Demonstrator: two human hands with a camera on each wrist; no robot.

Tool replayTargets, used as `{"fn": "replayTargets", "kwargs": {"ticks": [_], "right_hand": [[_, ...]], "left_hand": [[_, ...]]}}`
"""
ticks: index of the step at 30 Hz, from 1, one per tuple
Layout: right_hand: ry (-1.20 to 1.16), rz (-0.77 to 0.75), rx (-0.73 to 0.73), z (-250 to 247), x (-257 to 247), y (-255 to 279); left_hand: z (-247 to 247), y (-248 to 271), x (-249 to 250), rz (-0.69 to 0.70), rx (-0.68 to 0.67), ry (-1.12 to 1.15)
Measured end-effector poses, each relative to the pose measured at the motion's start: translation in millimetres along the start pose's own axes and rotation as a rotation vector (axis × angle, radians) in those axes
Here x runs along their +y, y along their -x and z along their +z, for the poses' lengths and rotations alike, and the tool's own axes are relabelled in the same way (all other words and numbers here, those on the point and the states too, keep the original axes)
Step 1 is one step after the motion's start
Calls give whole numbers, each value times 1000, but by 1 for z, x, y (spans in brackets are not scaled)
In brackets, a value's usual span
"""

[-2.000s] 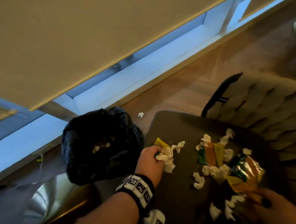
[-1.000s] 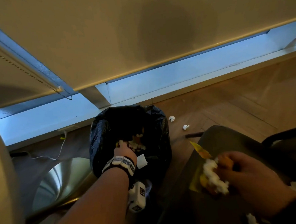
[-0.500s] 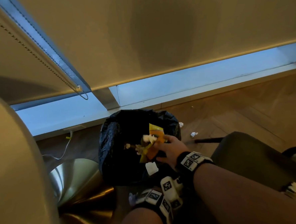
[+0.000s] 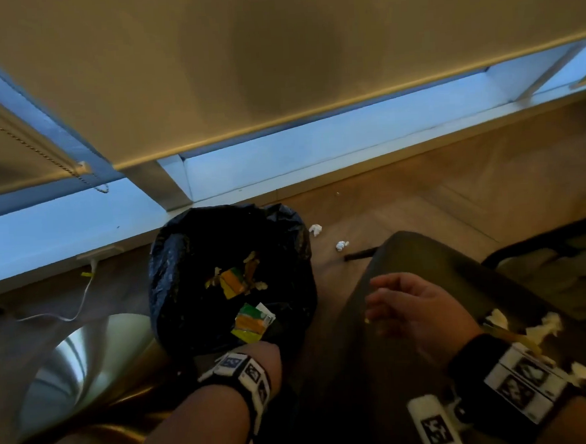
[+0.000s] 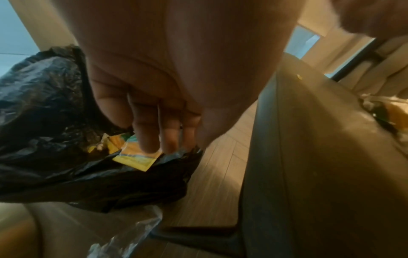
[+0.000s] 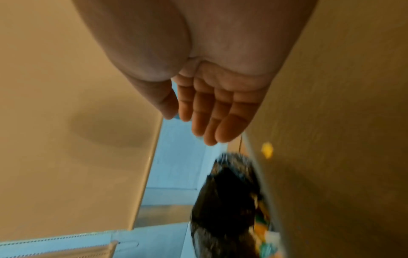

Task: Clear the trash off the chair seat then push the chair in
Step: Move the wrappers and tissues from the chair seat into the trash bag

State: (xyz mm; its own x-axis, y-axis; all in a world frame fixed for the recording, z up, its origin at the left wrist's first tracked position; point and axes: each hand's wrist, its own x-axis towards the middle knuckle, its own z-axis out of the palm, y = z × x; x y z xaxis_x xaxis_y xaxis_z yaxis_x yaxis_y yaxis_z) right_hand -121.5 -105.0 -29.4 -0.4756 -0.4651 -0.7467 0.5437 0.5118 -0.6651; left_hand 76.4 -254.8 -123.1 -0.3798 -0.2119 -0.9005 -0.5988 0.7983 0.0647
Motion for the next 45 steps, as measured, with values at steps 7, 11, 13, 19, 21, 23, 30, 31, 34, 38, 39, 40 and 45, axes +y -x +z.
{"fn": "replayTargets", "kwargs": {"ticks": [7, 11, 13, 19, 21, 23, 30, 31, 34, 38, 39, 40, 45], "right_hand": [[439, -50, 550, -170, 13, 84], [441, 67, 677, -247, 64, 84], [442, 107, 634, -275, 100, 70], [520, 297, 584, -239, 106, 84], [500, 333, 578, -232, 116, 84], [595, 366, 553, -223, 130, 82], [726, 339, 510, -212, 158, 83], [727, 335, 507, -214, 158, 83], [659, 298, 571, -216, 153, 83], [476, 210, 582, -198, 144, 89], [449, 206, 547, -192, 144, 90], [462, 203, 506, -185, 145, 90], [824, 155, 367, -159, 150, 83]], "left_hand": [[-53, 40, 67, 65, 413, 265], [-57, 73, 130, 369, 413, 111], [-41, 88, 168, 530, 286, -40], [39, 83, 257, 917, -33, -686], [56, 75, 274, 930, -41, -770], [64, 67, 279, 892, -10, -792], [48, 55, 268, 681, 117, -652], [45, 52, 267, 654, 133, -627], [30, 43, 264, 623, 164, -563], [22, 37, 262, 630, 252, -483], [22, 37, 263, 627, 271, -438], [21, 37, 265, 619, 278, -393], [19, 35, 281, 576, 223, -303]]}}
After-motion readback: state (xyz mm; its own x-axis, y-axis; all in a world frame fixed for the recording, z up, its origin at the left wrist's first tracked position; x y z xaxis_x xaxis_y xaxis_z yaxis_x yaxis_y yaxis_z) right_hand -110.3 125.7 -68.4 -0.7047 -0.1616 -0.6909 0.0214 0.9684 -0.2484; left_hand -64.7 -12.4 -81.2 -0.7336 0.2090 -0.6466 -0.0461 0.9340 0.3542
